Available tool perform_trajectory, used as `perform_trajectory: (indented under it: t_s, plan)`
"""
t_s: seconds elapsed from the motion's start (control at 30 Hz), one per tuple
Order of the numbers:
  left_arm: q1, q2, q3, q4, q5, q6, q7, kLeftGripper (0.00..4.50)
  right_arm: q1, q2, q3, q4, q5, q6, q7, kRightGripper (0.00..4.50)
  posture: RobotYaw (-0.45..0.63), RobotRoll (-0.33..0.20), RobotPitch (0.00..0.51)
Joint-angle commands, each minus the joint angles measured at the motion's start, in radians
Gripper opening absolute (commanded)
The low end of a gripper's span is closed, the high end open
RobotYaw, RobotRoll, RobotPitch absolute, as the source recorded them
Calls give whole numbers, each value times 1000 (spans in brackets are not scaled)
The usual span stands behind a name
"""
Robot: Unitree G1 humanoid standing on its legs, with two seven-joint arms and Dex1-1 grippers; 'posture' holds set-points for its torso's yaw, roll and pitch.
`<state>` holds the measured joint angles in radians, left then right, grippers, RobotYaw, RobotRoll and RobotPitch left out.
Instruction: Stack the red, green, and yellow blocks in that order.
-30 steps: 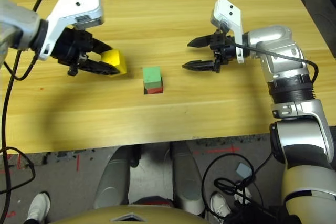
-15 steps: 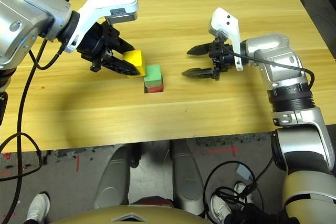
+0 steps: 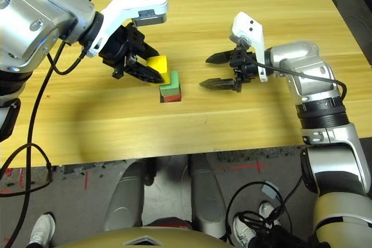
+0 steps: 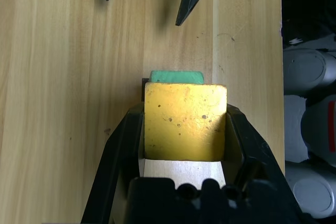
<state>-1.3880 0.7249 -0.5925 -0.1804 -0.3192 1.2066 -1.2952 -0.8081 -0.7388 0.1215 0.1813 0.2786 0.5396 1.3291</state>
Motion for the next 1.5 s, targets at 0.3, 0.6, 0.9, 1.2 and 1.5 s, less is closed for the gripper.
perform_trajectory:
  t_s: [0.3, 0.6, 0.9, 1.2, 1.5]
  plan:
    - [-3, -14, -32, -8, -2, -31, -6, 2058, 48, -26, -22, -66, 31, 25, -20, 4500, 49, 27, 328]
    - [-6, -28, -36, 12, 6, -43, 8, 2058, 54, -30, -20, -73, 43, 32, -28, 4500, 48, 29, 335]
    - [-2, -18, -48, 15, 16, -56, 6, 2058, 57, -29, -18, -74, 46, 32, -34, 4500, 45, 32, 340]
    - [-1, -15, -42, -6, -17, 1, 2, 4484, 60, -33, -17, -75, 52, 32, -39, 4500, 57, 32, 337]
    - [45, 52, 110, -23, -126, 55, -16, 4484, 35, -37, -46, -10, 81, -15, 14, 4500, 94, 30, 321]
